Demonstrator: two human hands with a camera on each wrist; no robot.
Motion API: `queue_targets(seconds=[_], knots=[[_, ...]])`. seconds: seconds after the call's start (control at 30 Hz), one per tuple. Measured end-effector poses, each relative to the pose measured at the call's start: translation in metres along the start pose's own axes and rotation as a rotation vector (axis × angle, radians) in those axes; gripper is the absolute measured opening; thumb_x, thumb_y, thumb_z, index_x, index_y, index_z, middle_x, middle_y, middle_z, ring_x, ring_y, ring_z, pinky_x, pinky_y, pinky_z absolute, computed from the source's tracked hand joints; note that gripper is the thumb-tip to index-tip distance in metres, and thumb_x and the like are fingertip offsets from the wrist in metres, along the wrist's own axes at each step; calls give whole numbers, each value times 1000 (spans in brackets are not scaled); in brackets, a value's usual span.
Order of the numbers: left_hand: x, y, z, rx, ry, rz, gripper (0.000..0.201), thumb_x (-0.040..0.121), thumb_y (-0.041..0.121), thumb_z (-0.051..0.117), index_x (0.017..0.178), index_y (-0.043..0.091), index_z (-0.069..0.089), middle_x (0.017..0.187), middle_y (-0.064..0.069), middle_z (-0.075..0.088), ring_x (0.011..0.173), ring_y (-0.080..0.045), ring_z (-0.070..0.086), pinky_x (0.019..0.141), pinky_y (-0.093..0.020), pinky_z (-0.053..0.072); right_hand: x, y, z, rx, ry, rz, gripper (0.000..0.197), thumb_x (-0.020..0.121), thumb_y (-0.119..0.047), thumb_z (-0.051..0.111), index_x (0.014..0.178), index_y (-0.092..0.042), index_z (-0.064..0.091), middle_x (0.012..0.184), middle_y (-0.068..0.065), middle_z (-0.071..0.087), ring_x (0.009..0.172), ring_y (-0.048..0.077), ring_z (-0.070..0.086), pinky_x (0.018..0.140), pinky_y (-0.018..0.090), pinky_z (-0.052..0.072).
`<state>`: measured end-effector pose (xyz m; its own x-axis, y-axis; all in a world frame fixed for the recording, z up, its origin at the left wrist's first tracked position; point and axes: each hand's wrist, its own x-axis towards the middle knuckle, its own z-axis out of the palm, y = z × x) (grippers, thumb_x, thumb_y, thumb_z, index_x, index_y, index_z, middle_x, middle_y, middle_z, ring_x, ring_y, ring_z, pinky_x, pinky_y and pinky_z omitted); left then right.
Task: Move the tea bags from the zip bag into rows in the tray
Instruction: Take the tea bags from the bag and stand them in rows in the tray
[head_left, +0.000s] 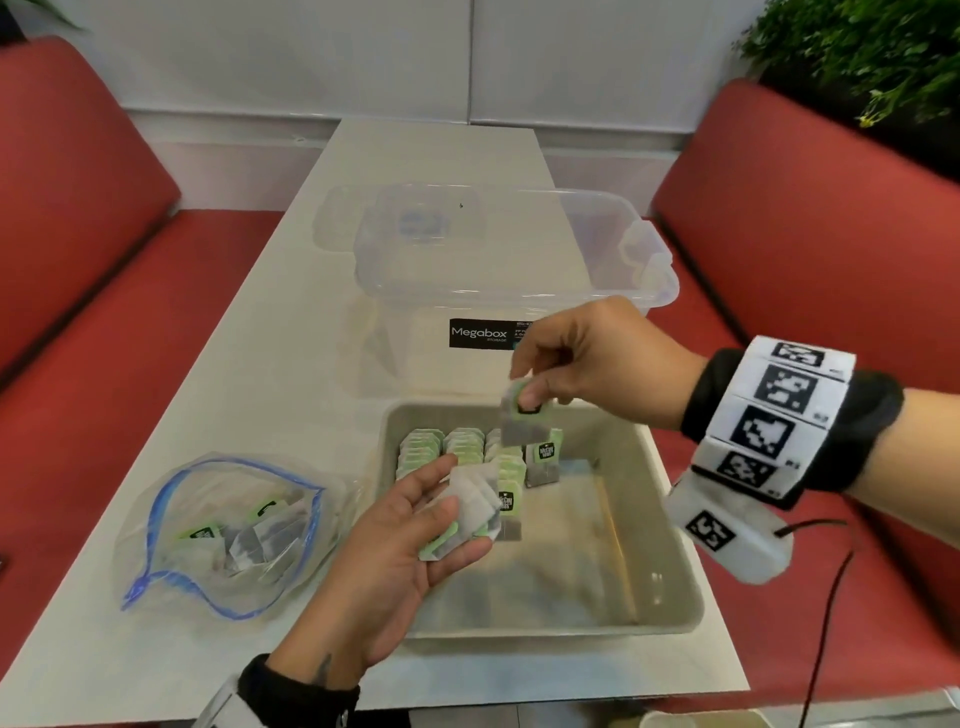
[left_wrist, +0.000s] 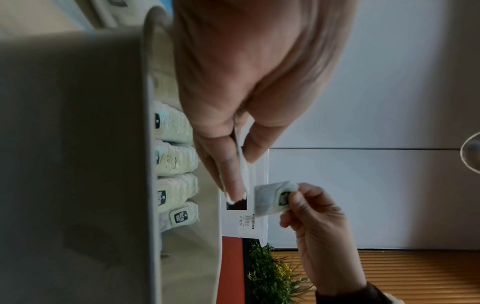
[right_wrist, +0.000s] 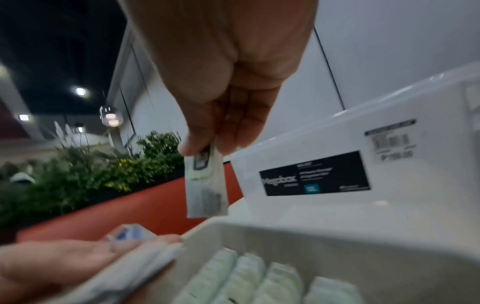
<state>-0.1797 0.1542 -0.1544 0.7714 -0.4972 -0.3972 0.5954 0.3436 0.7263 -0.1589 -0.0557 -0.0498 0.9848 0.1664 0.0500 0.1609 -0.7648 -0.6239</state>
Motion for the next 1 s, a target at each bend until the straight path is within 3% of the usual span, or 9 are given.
queue_targets(seconds=[0.1,0.2,0.37,0.47,0.57,0.73,1.0], knots=[[2,-3,-2,13,-7,16,37,90,-2,48,119,17,58,127,-5,58,93,-17,69,62,-26,57,6,16,1,-269,-153,123,11,72,-16,79,76,-20,70,68,-2,69,55,9,61,58,18,48],[2,-5,-3,26,-14,29,37,90,-3,48,119,18,58,125,-3,58,91,-14,70,64,-27,58,9,32,17,-503,-300,205,10,78,-8,69,84,-16,70,63,-13,58,55,-1,50,55,11,36],[1,-7,-6,38,-20,32,38,91,-3,48,122,18,57,127,-5,56,94,-15,68,65,-27,58,15,45,45,-680,-434,284,7,82,-13,63,83,-20,65,89,0,67,77,18,54,65,24,37],[2,-8,-7,33,-20,29,39,91,-3,47,122,18,57,128,-7,57,103,-23,65,64,-27,57,20,49,55,-715,-447,329,4,82,-17,62,85,-17,66,93,4,68,81,23,59,67,26,43],[2,-8,-8,31,-23,29,38,91,-3,47,122,17,56,128,-8,57,106,-28,64,65,-27,57,22,48,60,-747,-428,362,16,82,-21,64,95,-15,69,95,7,68,86,26,62,69,28,47],[2,-8,-8,29,-19,30,38,91,-3,47,121,18,57,125,-7,59,106,-28,64,64,-27,57,25,41,63,-785,-402,389,19,80,-21,67,98,-14,69,95,7,68,76,24,56,66,26,43],[2,-8,-8,40,-32,29,39,91,-4,46,122,18,57,124,-6,60,98,-22,67,65,-27,57,27,35,65,-854,-407,391,17,83,-20,64,98,-15,69,95,5,67,74,22,53,64,26,40]])
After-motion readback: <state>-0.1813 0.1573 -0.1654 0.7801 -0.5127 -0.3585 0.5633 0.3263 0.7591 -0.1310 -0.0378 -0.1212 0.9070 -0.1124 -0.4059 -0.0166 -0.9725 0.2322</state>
